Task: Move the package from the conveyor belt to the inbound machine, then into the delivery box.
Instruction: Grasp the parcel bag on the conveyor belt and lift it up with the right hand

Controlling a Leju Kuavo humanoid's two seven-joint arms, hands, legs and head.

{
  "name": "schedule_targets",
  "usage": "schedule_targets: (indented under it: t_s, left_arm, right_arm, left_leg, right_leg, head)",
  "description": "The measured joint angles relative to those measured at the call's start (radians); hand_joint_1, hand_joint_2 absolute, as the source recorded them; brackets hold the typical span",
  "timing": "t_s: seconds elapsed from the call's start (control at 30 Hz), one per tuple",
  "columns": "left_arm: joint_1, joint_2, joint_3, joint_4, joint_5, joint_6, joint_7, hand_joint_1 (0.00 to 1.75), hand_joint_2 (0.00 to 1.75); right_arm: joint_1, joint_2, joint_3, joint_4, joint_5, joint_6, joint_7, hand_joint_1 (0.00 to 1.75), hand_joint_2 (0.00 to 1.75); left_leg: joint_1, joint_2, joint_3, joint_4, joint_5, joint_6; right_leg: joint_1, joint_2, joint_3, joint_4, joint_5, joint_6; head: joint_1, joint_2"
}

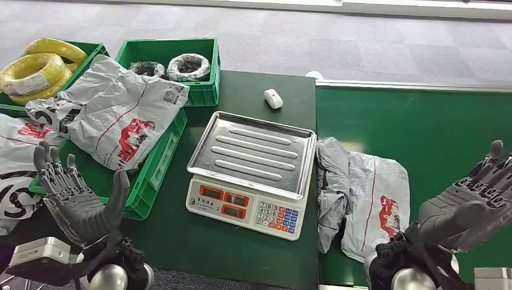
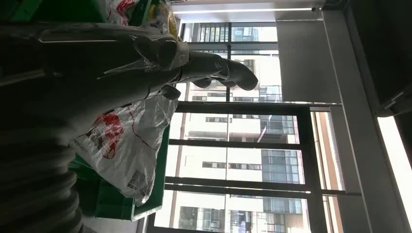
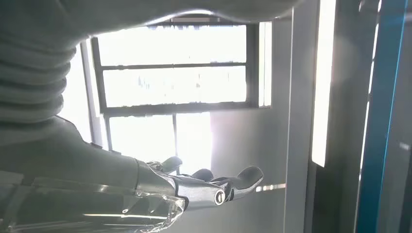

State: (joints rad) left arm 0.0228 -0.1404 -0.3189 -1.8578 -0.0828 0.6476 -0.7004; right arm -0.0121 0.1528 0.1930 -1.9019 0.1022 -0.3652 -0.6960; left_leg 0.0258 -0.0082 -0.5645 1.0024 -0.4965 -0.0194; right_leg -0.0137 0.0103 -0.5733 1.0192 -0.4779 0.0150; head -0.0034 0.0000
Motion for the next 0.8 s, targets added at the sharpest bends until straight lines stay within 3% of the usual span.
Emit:
schedule_targets:
  t_s: [0.53,0.67,0.8]
  left_arm:
    - [0.001,-0.001,0.0,0.0,0.002,-0.004,0.0,0.0,1.75]
    - [0.004,0.0,-0.003,0.0,0.002,-0.003,0.0,0.0,1.75]
    - [0.009,0.002,-0.005,0.0,0.003,0.002,0.0,0.0,1.75]
  right_arm:
    - [0.014,-0.028,0.015,-0.018,0.029,0.007,-0.002,0.0,1.75]
    - [0.011,-0.029,-0.013,-0.012,0.331,-0.159,0.025,0.0,1.75]
    - [-0.046,-0.035,-0.154,0.029,0.706,-0.277,0.165,0.0,1.75]
  left_leg:
    - [0.0,0.0,0.0,0.0,0.0,0.0]
    - [0.0,0.0,0.0,0.0,0.0,0.0]
    - [-0.001,0.001,0.0,0.0,0.0,0.0]
  right_leg:
    - [0.0,0.0,0.0,0.0,0.0,0.0]
    - [0.0,0.0,0.0,0.0,0.0,0.0]
    - [-0.001,0.0,0.0,0.0,0.0,0.0]
  head:
    - [0.0,0.0]
    - [0.0,0.0]
    - [0.0,0.0]
